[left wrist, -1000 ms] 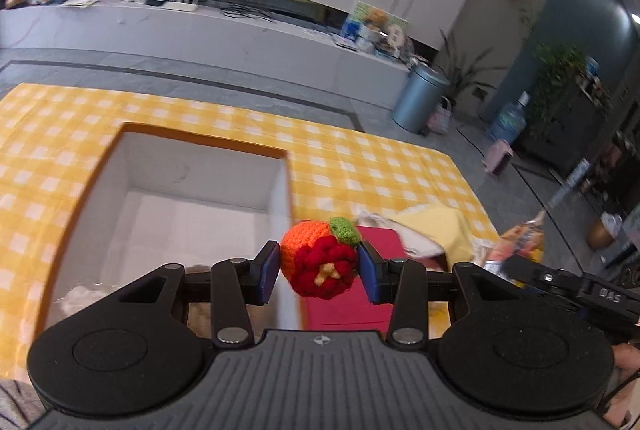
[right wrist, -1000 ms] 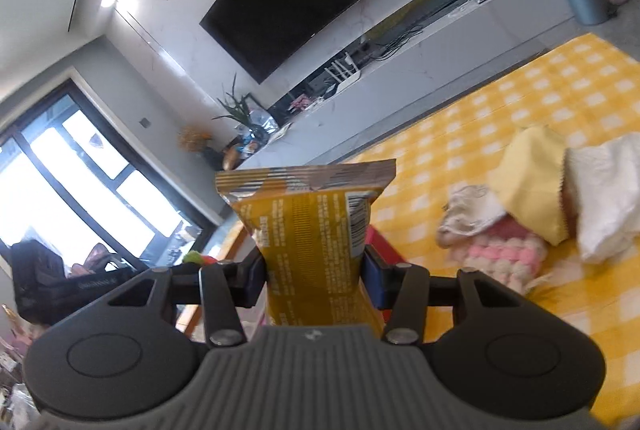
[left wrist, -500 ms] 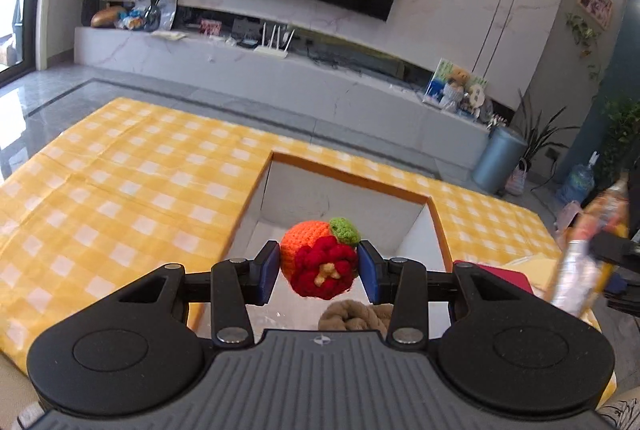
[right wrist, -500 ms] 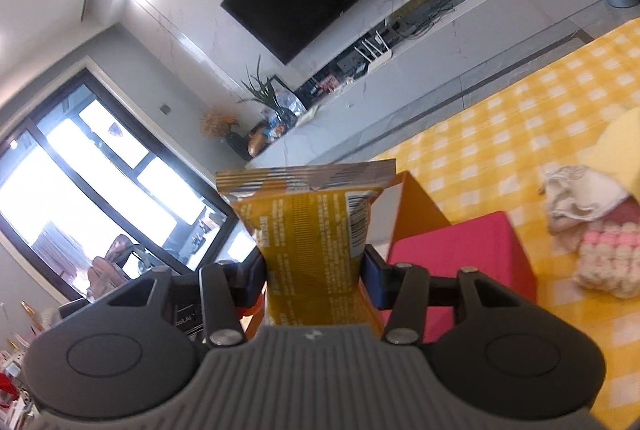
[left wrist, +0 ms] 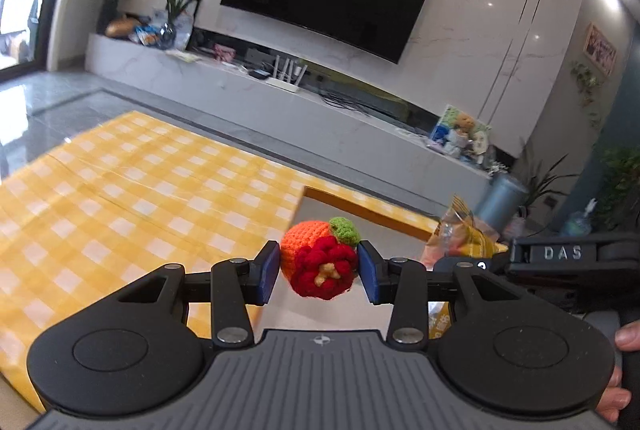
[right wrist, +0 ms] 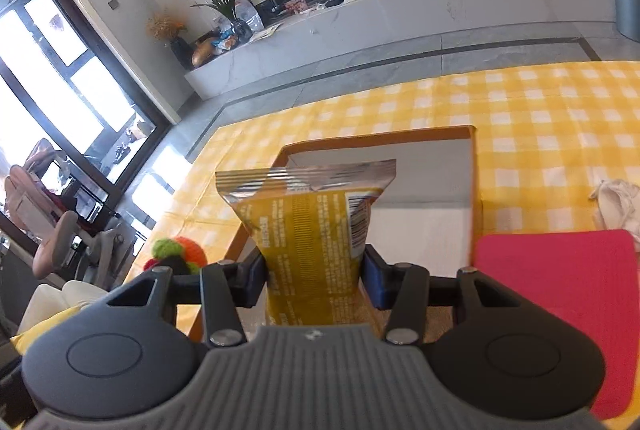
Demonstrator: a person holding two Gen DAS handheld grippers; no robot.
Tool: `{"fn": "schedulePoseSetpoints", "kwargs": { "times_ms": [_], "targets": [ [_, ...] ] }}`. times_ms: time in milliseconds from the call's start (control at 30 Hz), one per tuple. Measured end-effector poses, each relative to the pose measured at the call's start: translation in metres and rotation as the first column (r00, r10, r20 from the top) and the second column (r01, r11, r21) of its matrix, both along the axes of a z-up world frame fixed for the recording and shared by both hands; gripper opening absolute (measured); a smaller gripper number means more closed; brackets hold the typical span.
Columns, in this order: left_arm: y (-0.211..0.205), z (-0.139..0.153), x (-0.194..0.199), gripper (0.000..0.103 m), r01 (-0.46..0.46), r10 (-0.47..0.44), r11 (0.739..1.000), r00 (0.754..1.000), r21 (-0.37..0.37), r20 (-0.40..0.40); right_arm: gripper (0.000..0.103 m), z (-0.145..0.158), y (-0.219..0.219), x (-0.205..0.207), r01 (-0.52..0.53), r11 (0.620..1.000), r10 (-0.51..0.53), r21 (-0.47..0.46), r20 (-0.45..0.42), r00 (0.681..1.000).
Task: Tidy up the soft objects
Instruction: 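Carry the packet with the right tool over the box and release it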
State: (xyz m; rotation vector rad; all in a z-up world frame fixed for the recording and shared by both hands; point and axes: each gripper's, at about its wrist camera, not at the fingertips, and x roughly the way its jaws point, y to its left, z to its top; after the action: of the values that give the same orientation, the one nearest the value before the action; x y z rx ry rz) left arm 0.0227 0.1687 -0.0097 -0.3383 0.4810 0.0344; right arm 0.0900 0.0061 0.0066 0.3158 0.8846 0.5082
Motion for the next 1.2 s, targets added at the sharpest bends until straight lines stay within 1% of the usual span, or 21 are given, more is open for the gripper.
{"fn": "schedulePoseSetpoints", "kwargs": {
  "times_ms": [33,67,133,167,233,300,400,467,567,600,667,733,800,900,933,967,1000,1067,1100,1133,1200],
  "targets": [
    [0.001,0.000,-0.001,0.048,0.001,-0.001,1.000,1.000,0.002,-0.001,0.049,-0.002,0.008,0.003,-0.010,1.000,0.010,-0.012,0.000,1.000],
    [0.004,-0.001,0.000,0.048,-0.003,0.003,1.000,1.000,-0.014,-0.002,0.049,-0.005,0.016,0.006,-0.019,0.999,0.019,-0.026,-0.007,1.000],
    [0.011,-0.003,-0.001,0.048,-0.037,0.037,0.998,0.999,-0.042,0.001,0.049,-0.013,0.032,0.018,-0.033,0.998,0.032,-0.062,-0.024,0.999],
    [0.013,-0.003,-0.002,0.048,-0.061,0.062,0.997,0.998,-0.037,0.001,0.049,-0.018,0.040,0.022,-0.040,0.996,0.038,-0.078,-0.033,0.999],
    [0.015,-0.002,-0.003,0.048,-0.102,0.102,0.995,0.995,-0.002,-0.003,0.048,-0.030,0.054,0.031,-0.048,0.994,0.042,-0.100,-0.063,0.997],
    [0.017,-0.002,-0.003,0.048,-0.127,0.127,0.992,0.992,0.012,-0.001,0.048,-0.039,0.063,0.041,-0.049,0.994,0.040,-0.093,-0.097,0.995],
    [0.024,-0.002,-0.004,0.048,-0.173,0.173,0.985,0.985,-0.022,-0.004,0.047,-0.054,0.078,0.052,-0.059,0.994,0.046,-0.087,-0.149,0.988],
    [0.027,-0.002,-0.004,0.048,-0.184,0.184,0.983,0.983,-0.017,-0.003,0.046,-0.065,0.089,0.056,-0.067,0.991,0.045,-0.114,-0.191,0.981],
    [0.029,-0.002,-0.004,0.048,-0.198,0.198,0.980,0.980,-0.009,-0.004,0.046,-0.083,0.103,0.059,-0.093,0.976,0.042,-0.197,-0.248,0.968],
    [0.029,-0.001,-0.004,0.048,-0.196,0.196,0.980,0.981,-0.013,-0.005,0.046,-0.089,0.105,0.059,-0.106,0.972,0.047,-0.209,-0.270,0.962],
    [0.032,-0.002,-0.004,0.048,-0.188,0.188,0.981,0.982,-0.046,-0.011,0.046,-0.099,0.107,0.058,-0.125,0.967,0.053,-0.220,-0.305,0.951],
    [0.035,-0.004,-0.002,0.048,-0.163,0.162,0.983,0.987,-0.088,-0.019,0.047,-0.103,0.114,0.053,-0.165,0.954,0.090,-0.249,-0.290,0.953],
    [0.036,-0.006,-0.001,0.048,-0.142,0.140,0.984,0.990,-0.109,-0.026,0.047,-0.101,0.120,0.049,-0.196,0.937,0.114,-0.288,-0.279,0.953],
    [0.032,-0.007,0.000,0.048,-0.137,0.134,0.986,0.990,-0.099,-0.034,0.053,-0.097,0.126,0.049,-0.240,0.914,0.154,-0.328,-0.268,0.951],
    [0.031,-0.007,0.000,0.048,-0.136,0.133,0.986,0.990,-0.096,-0.034,0.061,-0.094,0.126,0.047,-0.248,0.912,0.169,-0.326,-0.252,0.953],
    [0.031,-0.007,0.000,0.048,-0.137,0.134,0.986,0.990,-0.099,-0.035,0.073,-0.088,0.123,0.046,-0.256,0.915,0.189,-0.312,-0.232,0.954],
    [0.031,-0.007,0.000,0.048,-0.137,0.134,0.985,0.990,-0.105,-0.036,0.076,-0.083,0.121,0.043,-0.257,0.921,0.200,-0.294,-0.210,0.957],
    [0.029,-0.007,0.000,0.048,-0.135,0.132,0.985,0.991,-0.109,-0.035,0.080,-0.067,0.112,0.037,-0.244,0.932,0.206,-0.269,-0.163,0.965],
    [0.028,-0.006,0.000,0.048,-0.135,0.132,0.985,0.991,-0.103,-0.034,0.082,-0.060,0.109,0.035,-0.236,0.933,0.204,-0.270,-0.142,0.969],
    [0.027,-0.006,0.000,0.048,-0.137,0.135,0.986,0.990,-0.090,-0.032,0.084,-0.053,0.105,0.033,-0.224,0.933,0.199,-0.281,-0.116,0.973],
    [0.023,-0.005,0.000,0.048,-0.135,0.134,0.989,0.991,-0.066,-0.026,0.086,-0.037,0.097,0.025,-0.206,0.929,0.199,-0.308,-0.053,0.978]
  ]
}}
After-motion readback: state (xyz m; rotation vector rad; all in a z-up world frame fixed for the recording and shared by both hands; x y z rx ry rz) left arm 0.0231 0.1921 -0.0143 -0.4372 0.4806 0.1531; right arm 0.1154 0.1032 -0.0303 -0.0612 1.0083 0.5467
